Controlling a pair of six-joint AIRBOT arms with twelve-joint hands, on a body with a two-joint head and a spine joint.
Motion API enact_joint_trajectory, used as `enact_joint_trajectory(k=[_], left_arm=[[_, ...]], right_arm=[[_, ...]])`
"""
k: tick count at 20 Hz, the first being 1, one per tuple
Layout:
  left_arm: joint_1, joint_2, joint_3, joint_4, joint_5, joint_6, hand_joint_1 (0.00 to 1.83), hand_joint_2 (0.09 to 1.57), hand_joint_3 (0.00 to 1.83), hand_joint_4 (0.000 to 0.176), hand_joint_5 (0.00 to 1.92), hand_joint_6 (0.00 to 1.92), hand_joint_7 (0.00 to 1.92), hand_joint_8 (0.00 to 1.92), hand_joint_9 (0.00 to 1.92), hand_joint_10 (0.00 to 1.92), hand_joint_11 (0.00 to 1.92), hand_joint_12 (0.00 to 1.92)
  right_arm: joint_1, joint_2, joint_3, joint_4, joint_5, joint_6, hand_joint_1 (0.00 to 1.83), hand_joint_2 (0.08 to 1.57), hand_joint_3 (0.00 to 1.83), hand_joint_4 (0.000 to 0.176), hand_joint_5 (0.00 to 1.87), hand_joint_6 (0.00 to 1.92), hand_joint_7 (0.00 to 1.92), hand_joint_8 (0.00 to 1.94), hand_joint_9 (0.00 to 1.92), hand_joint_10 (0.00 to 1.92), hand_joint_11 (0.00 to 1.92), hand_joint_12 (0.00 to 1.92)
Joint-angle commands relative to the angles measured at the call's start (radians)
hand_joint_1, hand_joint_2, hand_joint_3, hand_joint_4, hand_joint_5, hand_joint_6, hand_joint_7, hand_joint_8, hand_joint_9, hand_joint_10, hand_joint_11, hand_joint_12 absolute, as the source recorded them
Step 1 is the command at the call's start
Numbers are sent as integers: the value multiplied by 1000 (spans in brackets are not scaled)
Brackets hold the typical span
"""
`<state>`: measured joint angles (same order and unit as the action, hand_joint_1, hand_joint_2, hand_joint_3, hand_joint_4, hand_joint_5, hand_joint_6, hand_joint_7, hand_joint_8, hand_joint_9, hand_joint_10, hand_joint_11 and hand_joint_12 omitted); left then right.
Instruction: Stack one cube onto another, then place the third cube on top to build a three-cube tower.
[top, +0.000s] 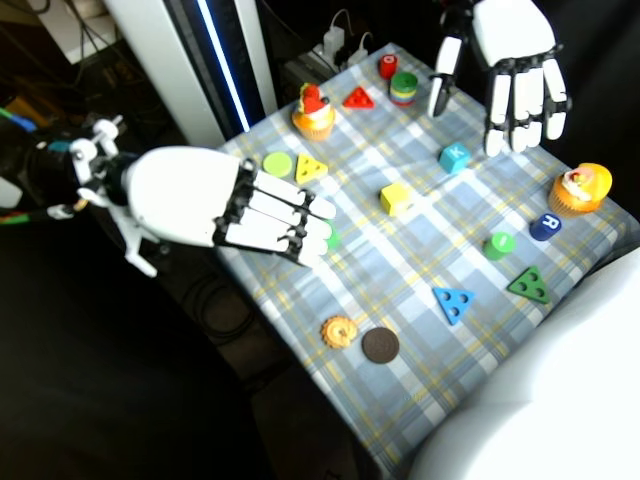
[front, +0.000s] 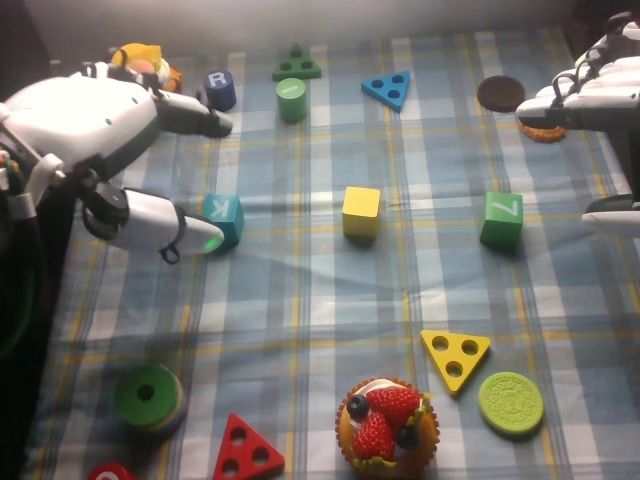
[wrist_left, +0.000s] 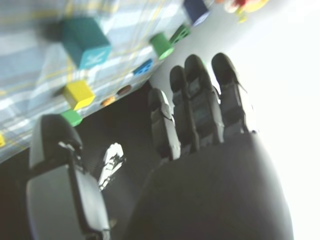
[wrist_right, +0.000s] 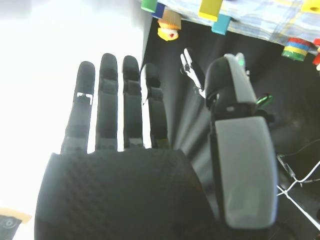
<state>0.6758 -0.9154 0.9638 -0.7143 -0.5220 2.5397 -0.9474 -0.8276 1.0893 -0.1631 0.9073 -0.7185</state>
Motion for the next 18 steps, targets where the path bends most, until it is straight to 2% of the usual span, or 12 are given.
enact_joint_trajectory(k=[1, 2, 3, 6, 8, 11, 12, 13, 15, 16, 17, 18], left_arm=[[-15, -6, 7, 11, -67, 21, 789, 934, 2, 152, 794, 21, 541, 8, 451, 6, 111, 466], [-18, -18, 20, -8, -51, 41, 790, 948, 2, 152, 840, 12, 563, 5, 465, 4, 118, 469], [-18, -25, 28, -14, -41, 44, 799, 962, 6, 169, 858, 12, 564, 2, 451, 0, 86, 451], [-18, -43, 38, -44, -29, 110, 827, 971, 0, 152, 899, 11, 593, 9, 460, 6, 115, 369], [-18, -50, 47, -53, -24, 114, 825, 979, 2, 147, 890, 4, 597, 7, 452, 1, 118, 364], [-17, -61, 61, -74, -23, 120, 813, 980, 2, 174, 834, 0, 581, 1, 442, 0, 97, 338], [-17, -63, 63, -80, -23, 122, 821, 989, 6, 154, 814, 0, 552, 0, 423, 0, 82, 327], [-17, -65, 65, -85, -23, 124, 833, 979, 0, 152, 818, 2, 554, 3, 431, 4, 87, 326], [-15, -71, 69, -94, -23, 133, 799, 999, 8, 173, 784, 0, 548, 0, 417, 0, 81, 317], [-15, -74, 71, -105, -23, 152, 808, 998, 5, 171, 788, 2, 558, 4, 421, 2, 83, 316], [-15, -76, 73, -114, -23, 166, 818, 1003, 6, 153, 821, 14, 571, 8, 429, 5, 86, 316], [-14, -78, 78, -123, -23, 170, 832, 1008, 6, 166, 836, 17, 577, 9, 430, 4, 81, 310]], right_arm=[[15, 1, 6, 29, 115, 3, 693, 1159, 3, 0, 422, 0, 487, 1, 434, 2, 0, 870], [16, 1, 6, 27, 115, 3, 688, 1158, 3, 0, 421, 0, 490, 2, 437, 3, 0, 870], [18, 0, 7, 25, 113, 3, 690, 1158, 2, 0, 424, 1, 490, 2, 437, 3, 0, 870], [19, -1, 7, 23, 111, 3, 712, 1161, 2, 0, 422, 0, 494, 2, 441, 3, 0, 854], [19, -2, 7, 22, 110, 3, 740, 1161, 1, 0, 432, 4, 495, 2, 442, 3, 0, 852], [19, -3, 7, 22, 109, 3, 742, 1147, 0, 0, 449, 2, 522, 5, 479, 10, 25, 907], [19, -3, 7, 22, 109, 3, 722, 1147, 0, 0, 446, 1, 523, 4, 486, 11, 34, 917], [19, -3, 7, 22, 109, 4, 718, 1144, 0, 0, 441, 0, 522, 1, 486, 5, 18, 944], [19, -3, 7, 22, 109, 5, 686, 1144, 1, 0, 439, 0, 532, 4, 500, 8, 23, 958], [19, -3, 7, 21, 109, 5, 684, 1142, 0, 0, 442, 1, 535, 4, 505, 9, 20, 959], [19, -3, 7, 21, 109, 5, 683, 1140, 0, 0, 442, 1, 534, 3, 502, 7, 8, 957], [19, -3, 7, 21, 109, 5, 675, 1142, 0, 0, 442, 1, 535, 3, 505, 7, 8, 963]])
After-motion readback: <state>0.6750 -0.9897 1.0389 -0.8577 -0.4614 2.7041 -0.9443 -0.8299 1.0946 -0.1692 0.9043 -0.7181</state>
